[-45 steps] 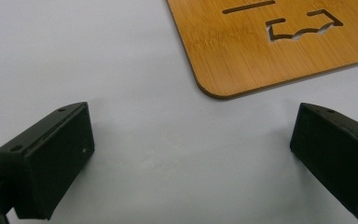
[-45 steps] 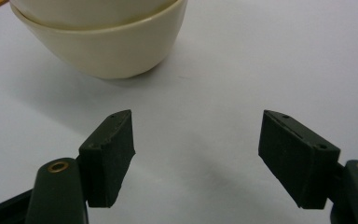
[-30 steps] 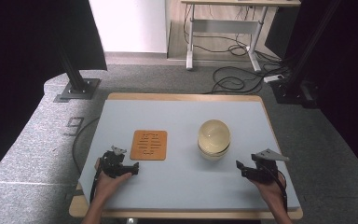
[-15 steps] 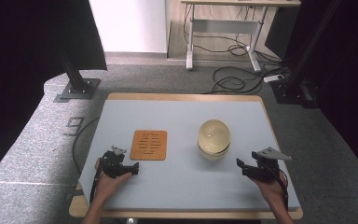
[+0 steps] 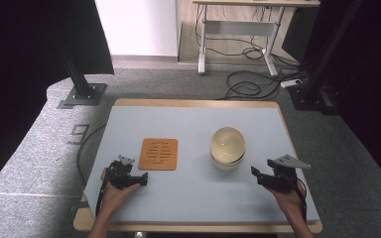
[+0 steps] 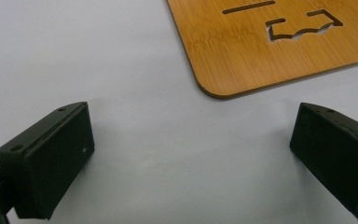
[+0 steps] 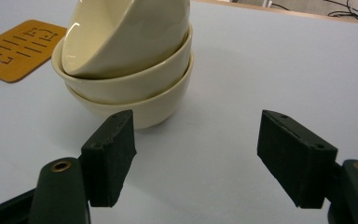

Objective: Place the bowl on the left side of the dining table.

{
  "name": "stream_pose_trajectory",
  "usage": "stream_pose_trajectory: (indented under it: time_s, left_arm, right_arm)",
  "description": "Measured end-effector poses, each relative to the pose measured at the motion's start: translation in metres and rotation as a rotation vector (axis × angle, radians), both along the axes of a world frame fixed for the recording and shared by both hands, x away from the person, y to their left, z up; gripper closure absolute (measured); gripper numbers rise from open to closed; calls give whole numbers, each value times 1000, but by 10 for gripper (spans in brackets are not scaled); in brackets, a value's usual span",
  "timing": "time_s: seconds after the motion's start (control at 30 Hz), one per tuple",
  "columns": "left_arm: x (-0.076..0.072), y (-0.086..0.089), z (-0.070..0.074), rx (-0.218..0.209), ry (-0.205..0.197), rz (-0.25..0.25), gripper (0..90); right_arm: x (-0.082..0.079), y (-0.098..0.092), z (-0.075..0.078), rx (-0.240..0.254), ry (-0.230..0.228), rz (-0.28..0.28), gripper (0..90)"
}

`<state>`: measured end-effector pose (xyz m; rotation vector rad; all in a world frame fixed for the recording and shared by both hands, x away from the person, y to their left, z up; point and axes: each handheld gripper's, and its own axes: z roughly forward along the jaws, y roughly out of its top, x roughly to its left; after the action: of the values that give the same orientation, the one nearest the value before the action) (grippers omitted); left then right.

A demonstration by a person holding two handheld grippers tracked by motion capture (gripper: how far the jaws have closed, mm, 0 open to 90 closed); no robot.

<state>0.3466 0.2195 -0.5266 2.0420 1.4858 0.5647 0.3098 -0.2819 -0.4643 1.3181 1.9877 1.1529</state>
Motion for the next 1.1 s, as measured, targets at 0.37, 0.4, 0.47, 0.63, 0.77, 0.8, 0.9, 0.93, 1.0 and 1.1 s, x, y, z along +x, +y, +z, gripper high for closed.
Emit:
stream_pose_trajectory:
  time_s: [0.37, 0.4, 0.47, 0.63, 0.77, 0.8, 0.9, 0.93, 1.0, 1.1]
  left_arm:
    - [0, 0, 0, -1, 0, -1, 0]
    - [0, 0, 0, 0, 0, 0, 0]
    - [0, 0, 0, 0, -1, 0, 0]
    - [0, 0, 0, 0, 0, -1, 0]
    - [0, 0, 0, -1, -1, -1, 0]
    - [0, 0, 0, -1, -1, -1, 0]
    - [0, 0, 0, -1, -1, -1, 0]
    - [0, 0, 0, -1, -1, -1, 0]
    - [0, 0, 0, -1, 0, -1, 0]
    - [0, 0, 0, -2, -1, 0, 0]
  right_arm:
    - [7, 4, 9, 2, -6, -14, 274]
    - [7, 5, 10, 0, -8, -11, 274]
    - [8, 8, 11, -3, -10, -6, 274]
    - [8, 10, 15, -3, -17, 1, 274]
    - [9, 11, 18, 0, -21, -1, 274]
    - [9, 11, 19, -1, -20, -1, 274]
    - [9, 12, 22, -6, -25, 1, 274]
    - [9, 13, 23, -6, -26, 0, 274]
    - [10, 13, 25, -8, -29, 1, 274]
    - [11, 15, 27, -9, -31, 3, 274]
